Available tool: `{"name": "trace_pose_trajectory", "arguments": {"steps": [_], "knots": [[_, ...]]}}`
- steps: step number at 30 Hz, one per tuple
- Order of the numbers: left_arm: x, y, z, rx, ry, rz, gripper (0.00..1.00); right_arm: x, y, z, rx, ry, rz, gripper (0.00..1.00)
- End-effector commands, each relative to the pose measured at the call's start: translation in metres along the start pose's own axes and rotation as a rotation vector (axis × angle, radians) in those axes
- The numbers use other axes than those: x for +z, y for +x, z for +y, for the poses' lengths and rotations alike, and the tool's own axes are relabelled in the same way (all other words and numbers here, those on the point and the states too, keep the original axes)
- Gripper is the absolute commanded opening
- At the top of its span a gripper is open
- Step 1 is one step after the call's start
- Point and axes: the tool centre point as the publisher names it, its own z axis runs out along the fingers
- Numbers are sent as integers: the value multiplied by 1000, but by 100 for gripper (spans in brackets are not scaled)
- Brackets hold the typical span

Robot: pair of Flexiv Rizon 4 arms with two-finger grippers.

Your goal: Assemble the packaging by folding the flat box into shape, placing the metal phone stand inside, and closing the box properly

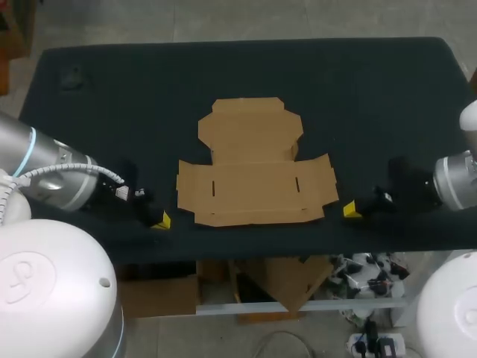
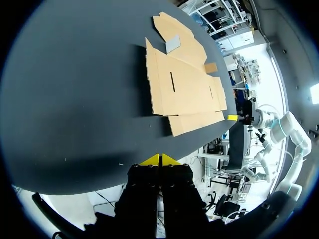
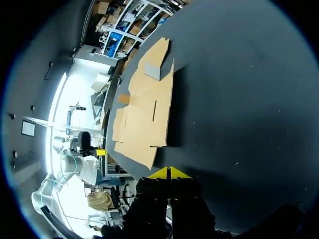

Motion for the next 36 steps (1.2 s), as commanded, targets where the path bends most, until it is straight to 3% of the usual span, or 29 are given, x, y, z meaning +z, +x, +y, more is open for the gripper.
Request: {"name": "trace_pose_trajectory", "arguments": {"steps": [1, 36], "knots": [[12, -4, -7, -1, -16, 21, 0, 12, -4, 5, 0, 9, 12, 0], [44, -4, -6, -12, -95, 104, 0, 34, 4, 2, -11, 2, 24, 0]]}}
